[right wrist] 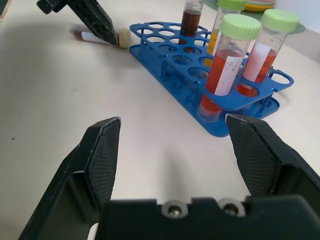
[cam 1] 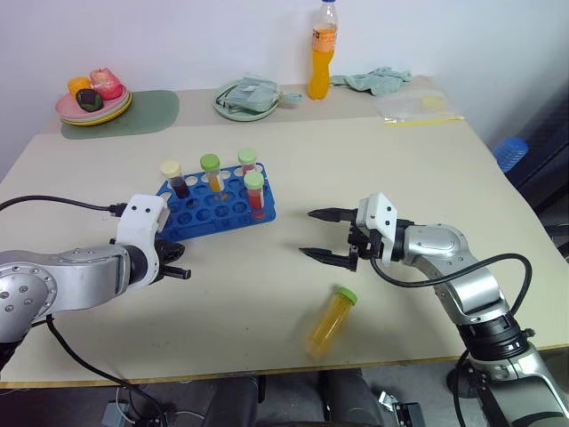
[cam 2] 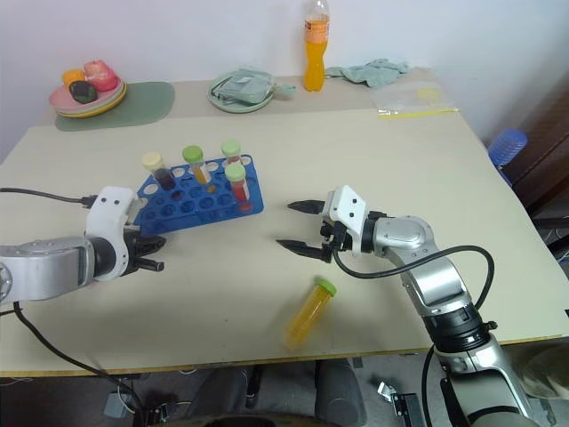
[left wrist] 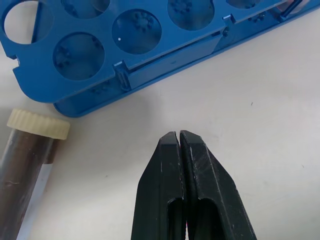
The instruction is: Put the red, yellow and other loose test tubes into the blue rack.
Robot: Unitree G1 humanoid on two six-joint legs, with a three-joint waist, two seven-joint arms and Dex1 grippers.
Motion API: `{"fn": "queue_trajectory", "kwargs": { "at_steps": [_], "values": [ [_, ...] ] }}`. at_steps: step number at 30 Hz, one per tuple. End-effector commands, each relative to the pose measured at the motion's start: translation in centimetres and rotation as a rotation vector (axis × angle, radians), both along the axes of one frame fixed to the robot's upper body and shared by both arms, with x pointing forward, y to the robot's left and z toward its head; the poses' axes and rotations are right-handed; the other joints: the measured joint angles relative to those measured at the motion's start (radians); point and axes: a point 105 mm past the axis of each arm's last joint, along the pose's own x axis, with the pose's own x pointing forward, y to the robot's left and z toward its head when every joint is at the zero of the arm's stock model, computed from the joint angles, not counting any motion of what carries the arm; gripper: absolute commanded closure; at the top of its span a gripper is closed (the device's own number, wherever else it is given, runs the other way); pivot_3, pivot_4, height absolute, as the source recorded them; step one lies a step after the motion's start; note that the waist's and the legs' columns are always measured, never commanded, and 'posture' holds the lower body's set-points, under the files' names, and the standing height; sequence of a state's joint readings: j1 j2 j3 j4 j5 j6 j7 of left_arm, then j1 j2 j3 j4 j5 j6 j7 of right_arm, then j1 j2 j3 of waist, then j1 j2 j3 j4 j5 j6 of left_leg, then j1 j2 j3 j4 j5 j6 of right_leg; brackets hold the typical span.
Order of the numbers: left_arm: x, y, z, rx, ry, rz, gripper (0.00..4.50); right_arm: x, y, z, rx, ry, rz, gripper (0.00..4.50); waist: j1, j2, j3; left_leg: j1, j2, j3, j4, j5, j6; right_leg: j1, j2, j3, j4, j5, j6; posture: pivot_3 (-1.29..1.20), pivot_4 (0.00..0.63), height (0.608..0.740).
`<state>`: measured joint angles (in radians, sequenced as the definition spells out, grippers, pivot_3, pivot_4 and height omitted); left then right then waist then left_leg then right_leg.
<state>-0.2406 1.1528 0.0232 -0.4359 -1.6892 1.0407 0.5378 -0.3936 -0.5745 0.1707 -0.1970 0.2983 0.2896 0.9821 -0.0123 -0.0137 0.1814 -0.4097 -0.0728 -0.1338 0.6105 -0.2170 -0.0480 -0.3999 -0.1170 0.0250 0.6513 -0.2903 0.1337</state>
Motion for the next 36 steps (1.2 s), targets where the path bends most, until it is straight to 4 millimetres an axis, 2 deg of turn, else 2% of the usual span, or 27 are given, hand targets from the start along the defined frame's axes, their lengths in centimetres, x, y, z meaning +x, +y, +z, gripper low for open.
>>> {"fn": "queue_trajectory", "kwargs": {
  "at_steps": [1,5,8,14,18,21,23,26,31,34,36],
  "values": [
    [0.0,-0.1,1.1,-0.003,-0.045,-0.007,4.46,-0.4,-0.7,1.2,-0.002,-0.048,0.017,0.78,0.000,0.000,0.000,0.000,0.000,0.000,0.000,0.000,0.000,0.000,0.000,0.000,0.000,0.000,0.000,0.00,0.150,0.740],
    [-0.1,-0.3,1.0,-0.006,-0.046,-0.022,4.46,-1.0,-1.5,1.4,-0.034,-0.037,0.055,0.78,0.000,0.000,0.000,0.000,0.000,0.000,0.000,0.000,0.000,0.000,0.000,0.000,0.000,0.000,0.000,0.00,0.150,0.740],
    [-0.2,-0.8,0.9,-0.004,-0.043,-0.054,4.46,-1.9,-2.9,1.0,-0.115,-0.036,0.105,0.78,0.003,0.000,0.000,0.000,0.000,0.000,0.000,0.000,0.000,0.001,-0.001,0.000,0.000,0.000,0.000,0.00,0.150,0.740],
    [-1.7,-2.9,1.2,0.020,-0.068,-0.256,4.46,-3.5,-5.8,-0.3,-0.315,-0.008,0.182,0.78,0.001,0.000,0.000,0.000,0.000,0.003,0.001,-0.001,0.001,0.001,-0.001,0.000,-0.001,0.000,0.000,0.00,0.150,0.740],
    [-2.3,-3.2,0.9,0.039,-0.070,-0.323,4.46,-4.1,-6.4,-0.6,-0.371,-0.005,0.213,0.78,-0.002,0.000,0.000,0.000,0.000,0.004,0.001,-0.001,0.002,0.001,0.000,0.000,-0.001,0.000,0.000,0.00,0.150,0.740],
    [-3.1,-3.0,-0.3,0.048,-0.017,-0.363,3.59,-4.8,-7.1,-1.5,-0.450,0.010,0.240,0.78,0.000,0.000,0.000,0.000,0.001,0.004,0.001,-0.001,0.002,0.001,0.000,0.000,-0.001,0.000,0.000,0.00,0.150,0.740],
    [-3.4,-3.1,-0.7,0.068,-0.010,-0.384,2.59,-5.2,-7.4,-2.3,-0.489,0.017,0.254,0.78,0.001,-0.001,0.001,0.000,0.000,0.005,0.001,-0.001,0.002,0.002,-0.001,0.000,-0.002,0.000,0.000,0.00,0.150,0.740],
    [-3.4,-3.0,-1.0,0.072,-0.012,-0.388,1.11,-5.7,-6.7,-3.5,-0.500,0.023,0.277,0.78,0.003,-0.002,0.001,0.000,0.001,0.005,0.002,-0.001,0.003,0.003,-0.001,-0.001,-0.002,0.000,0.000,0.00,0.150,0.740],
    [-3.2,-2.8,-1.0,0.068,-0.024,-0.381,1.11,-5.8,-4.9,-4.5,-0.476,-0.003,0.280,0.78,0.001,-0.002,0.001,0.000,0.001,0.004,0.002,-0.001,0.003,0.003,-0.001,0.000,-0.002,0.000,0.000,0.00,0.150,0.740],
    [-3.0,-2.5,-1.0,0.074,-0.033,-0.371,1.11,-5.2,-3.8,-4.7,-0.454,-0.033,0.265,0.78,0.001,-0.002,0.001,0.000,0.001,0.004,0.002,-0.001,0.003,0.003,-0.001,-0.001,-0.002,0.000,0.000,0.00,0.150,0.740],
    [-2.9,-2.5,-1.0,0.073,-0.035,-0.366,1.11,-4.6,-2.4,-4.4,-0.399,-0.054,0.248,0.78,0.000,-0.002,0.001,0.000,0.001,0.003,0.002,-0.002,0.003,0.003,-0.001,-0.001,-0.002,0.000,0.000,0.00,0.150,0.740]
  ]
}}
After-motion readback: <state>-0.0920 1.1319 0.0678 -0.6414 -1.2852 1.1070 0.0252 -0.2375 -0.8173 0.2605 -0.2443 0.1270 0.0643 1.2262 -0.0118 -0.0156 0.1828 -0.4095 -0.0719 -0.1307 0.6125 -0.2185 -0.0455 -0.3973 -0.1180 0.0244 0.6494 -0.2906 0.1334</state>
